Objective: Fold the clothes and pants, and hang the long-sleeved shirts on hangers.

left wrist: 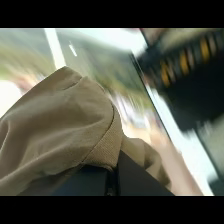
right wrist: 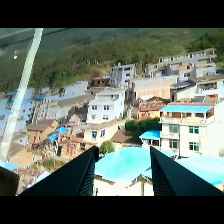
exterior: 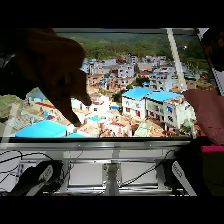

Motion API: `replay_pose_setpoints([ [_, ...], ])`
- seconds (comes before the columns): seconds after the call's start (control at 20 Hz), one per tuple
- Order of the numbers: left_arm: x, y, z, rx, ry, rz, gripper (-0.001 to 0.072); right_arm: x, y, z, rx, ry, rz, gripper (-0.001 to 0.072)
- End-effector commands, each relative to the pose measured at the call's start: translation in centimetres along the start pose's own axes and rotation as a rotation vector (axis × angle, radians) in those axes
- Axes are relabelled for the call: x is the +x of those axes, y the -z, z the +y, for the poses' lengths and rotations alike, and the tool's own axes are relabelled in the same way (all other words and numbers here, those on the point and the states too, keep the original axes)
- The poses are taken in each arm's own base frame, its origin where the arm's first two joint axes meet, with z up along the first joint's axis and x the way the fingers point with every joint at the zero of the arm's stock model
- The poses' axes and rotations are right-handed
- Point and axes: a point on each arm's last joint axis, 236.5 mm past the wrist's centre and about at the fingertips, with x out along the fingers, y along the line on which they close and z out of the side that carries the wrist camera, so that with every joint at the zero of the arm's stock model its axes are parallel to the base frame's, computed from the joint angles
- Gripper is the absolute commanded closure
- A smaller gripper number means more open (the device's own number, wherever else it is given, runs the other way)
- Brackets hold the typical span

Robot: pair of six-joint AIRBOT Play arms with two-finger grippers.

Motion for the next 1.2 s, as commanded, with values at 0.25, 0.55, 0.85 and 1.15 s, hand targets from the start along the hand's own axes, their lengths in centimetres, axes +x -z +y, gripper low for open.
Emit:
replay_pose_setpoints([
  [0.25,16.6,12.7,-1.7,0.312,0.123,0.365,0.0689,-0.3,4.5,-0.8,-0.050,0.043,0.190,0.0336],
  [0.55,22.0,16.2,5.3,0.798,-0.344,0.413,0.0683,-0.4,4.6,-1.5,-0.078,0.069,0.197,0.0336],
  [0.85,25.3,18.8,7.2,0.661,-0.369,0.422,-0.0011,0.2,5.5,-1.8,-0.066,0.070,0.220,0.0337],
  [1.15,24.7,17.6,7.6,0.662,-0.385,0.402,0.0013,2.7,11.4,-3.0,0.016,0.046,0.363,0.0337],
])
